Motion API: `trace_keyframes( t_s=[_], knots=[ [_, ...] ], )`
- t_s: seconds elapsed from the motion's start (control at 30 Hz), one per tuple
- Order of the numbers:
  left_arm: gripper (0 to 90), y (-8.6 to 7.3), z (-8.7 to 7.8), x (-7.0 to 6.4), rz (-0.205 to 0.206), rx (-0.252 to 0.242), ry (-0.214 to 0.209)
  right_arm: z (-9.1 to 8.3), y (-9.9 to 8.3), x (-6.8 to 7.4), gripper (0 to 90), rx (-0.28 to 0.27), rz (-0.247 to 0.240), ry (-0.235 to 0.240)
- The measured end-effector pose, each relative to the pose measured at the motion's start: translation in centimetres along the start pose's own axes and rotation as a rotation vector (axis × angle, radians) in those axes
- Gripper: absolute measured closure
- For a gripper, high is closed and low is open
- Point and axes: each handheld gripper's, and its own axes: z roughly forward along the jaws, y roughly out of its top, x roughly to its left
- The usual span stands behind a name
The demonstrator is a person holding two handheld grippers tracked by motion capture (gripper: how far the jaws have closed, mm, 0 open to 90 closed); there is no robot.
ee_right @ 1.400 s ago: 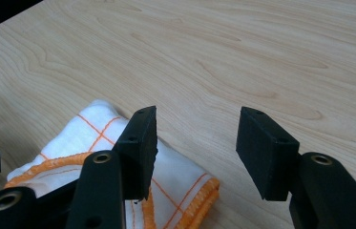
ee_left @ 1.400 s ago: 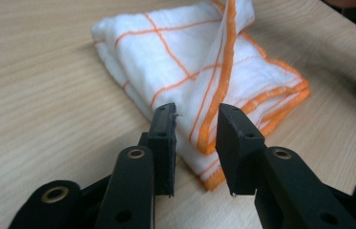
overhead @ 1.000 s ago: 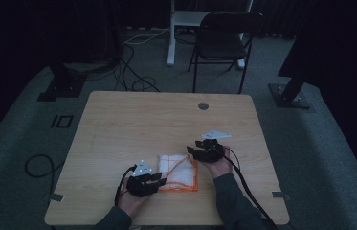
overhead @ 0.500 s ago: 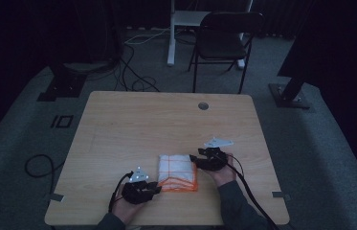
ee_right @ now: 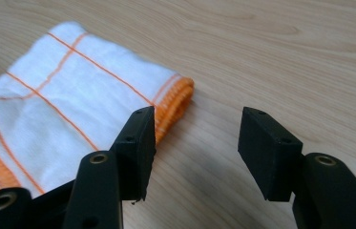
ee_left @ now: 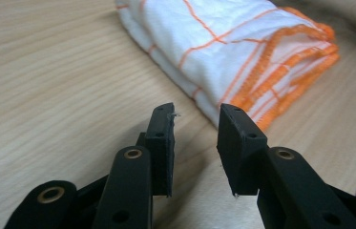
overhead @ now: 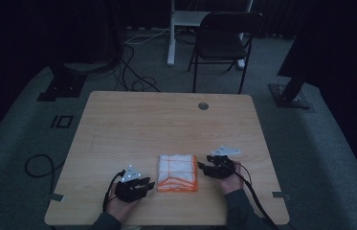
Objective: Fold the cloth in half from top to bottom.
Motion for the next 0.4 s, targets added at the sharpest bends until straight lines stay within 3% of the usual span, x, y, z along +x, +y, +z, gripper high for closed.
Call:
trace_keyframes(
  t_s=[0.2, 0.4],
  knots=[
    [66.6, 0.16, -0.20, 0.51, 0.003, -0.022, 0.045, 0.08, -0.45, -0.15, 47.0, -0.003, 0.010, -0.017],
    [66.3, 0.29, -0.34, 0.86, -0.007, -0.035, 0.063, 0.24, -0.53, -0.80, 47.1, -0.001, 0.013, -0.039]
  ],
)
